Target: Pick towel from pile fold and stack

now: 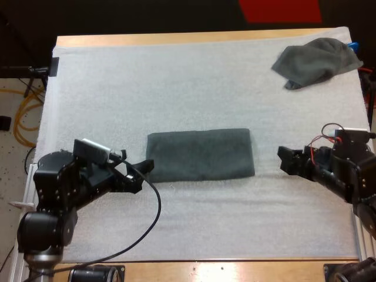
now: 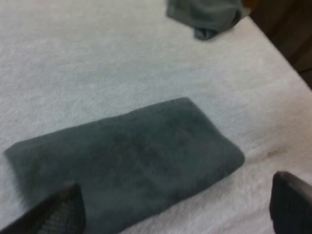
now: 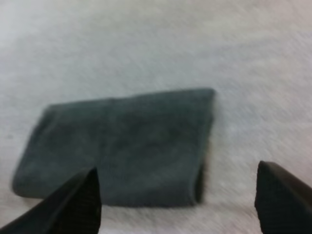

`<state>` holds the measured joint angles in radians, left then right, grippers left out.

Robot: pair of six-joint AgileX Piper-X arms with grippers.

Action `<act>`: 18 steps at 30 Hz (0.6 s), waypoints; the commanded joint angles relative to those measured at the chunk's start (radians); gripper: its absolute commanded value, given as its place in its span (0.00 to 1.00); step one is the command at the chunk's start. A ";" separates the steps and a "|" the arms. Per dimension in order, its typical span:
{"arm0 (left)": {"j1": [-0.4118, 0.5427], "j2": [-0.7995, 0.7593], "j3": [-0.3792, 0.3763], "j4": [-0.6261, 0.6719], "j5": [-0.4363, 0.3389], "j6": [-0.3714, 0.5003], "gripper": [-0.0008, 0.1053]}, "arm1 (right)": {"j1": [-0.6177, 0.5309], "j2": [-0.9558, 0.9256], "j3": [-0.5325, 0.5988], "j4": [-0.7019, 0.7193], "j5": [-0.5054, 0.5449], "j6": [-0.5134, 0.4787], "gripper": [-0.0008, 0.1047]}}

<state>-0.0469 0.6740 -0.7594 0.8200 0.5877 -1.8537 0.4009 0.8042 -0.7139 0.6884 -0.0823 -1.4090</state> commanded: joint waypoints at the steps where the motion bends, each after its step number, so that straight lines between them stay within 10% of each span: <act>1: 0.001 -0.009 -0.006 0.013 -0.032 0.005 0.72 | -0.004 -0.003 -0.010 0.026 0.025 -0.001 0.62; 9: 0.001 0.028 -0.006 0.011 -0.031 0.004 0.72 | -0.021 0.172 -0.010 -0.050 0.062 -0.008 0.55; 18: -0.023 0.034 -0.006 0.030 -0.020 0.004 0.72 | -0.168 0.500 -0.010 -0.211 -0.230 -0.008 0.66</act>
<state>-0.0676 0.7130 -0.7594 0.8467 0.5598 -1.8484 0.2353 1.3174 -0.7154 0.4878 -0.2925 -1.4093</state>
